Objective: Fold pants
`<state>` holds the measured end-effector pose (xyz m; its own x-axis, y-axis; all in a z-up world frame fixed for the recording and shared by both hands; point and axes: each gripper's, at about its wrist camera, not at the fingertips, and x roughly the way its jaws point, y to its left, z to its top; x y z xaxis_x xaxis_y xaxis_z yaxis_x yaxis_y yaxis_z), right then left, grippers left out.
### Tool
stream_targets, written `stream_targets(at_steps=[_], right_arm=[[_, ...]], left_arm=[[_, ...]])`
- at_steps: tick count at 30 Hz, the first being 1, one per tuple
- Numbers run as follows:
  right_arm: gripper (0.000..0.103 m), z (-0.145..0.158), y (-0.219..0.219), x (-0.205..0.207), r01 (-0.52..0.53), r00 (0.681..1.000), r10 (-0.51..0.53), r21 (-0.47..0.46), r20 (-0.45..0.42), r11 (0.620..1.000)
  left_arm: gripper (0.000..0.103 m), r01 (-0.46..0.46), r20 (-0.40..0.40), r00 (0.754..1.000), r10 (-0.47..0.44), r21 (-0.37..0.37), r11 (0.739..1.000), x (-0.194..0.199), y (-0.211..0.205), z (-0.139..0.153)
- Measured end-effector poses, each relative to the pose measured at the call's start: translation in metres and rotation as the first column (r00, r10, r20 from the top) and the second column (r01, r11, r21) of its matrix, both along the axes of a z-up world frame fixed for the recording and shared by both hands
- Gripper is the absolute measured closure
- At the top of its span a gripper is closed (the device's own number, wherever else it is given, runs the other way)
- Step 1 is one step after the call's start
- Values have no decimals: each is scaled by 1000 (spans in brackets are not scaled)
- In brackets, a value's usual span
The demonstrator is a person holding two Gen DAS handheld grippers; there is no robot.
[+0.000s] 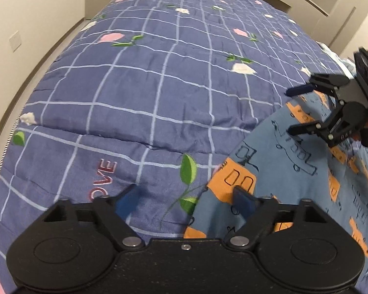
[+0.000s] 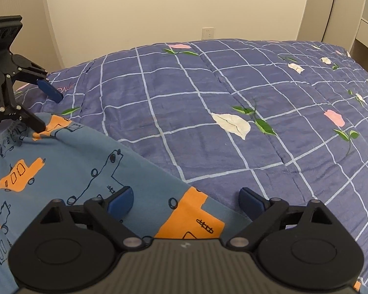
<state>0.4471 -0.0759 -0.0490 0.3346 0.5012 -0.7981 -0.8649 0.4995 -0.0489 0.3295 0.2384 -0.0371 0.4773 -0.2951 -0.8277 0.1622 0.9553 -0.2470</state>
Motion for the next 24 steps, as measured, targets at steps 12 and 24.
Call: stream_targets(at_steps=[12, 24], right_arm=[[9, -3, 1, 4, 12, 1000, -12, -8, -18, 1000], [23, -4, 0, 1, 24, 999, -24, 12, -45, 1000]], left_arm=[[36, 59, -94, 994, -59, -2, 998, 2, -6, 1], [75, -9, -134, 991, -4, -96, 995, 3, 4, 1]])
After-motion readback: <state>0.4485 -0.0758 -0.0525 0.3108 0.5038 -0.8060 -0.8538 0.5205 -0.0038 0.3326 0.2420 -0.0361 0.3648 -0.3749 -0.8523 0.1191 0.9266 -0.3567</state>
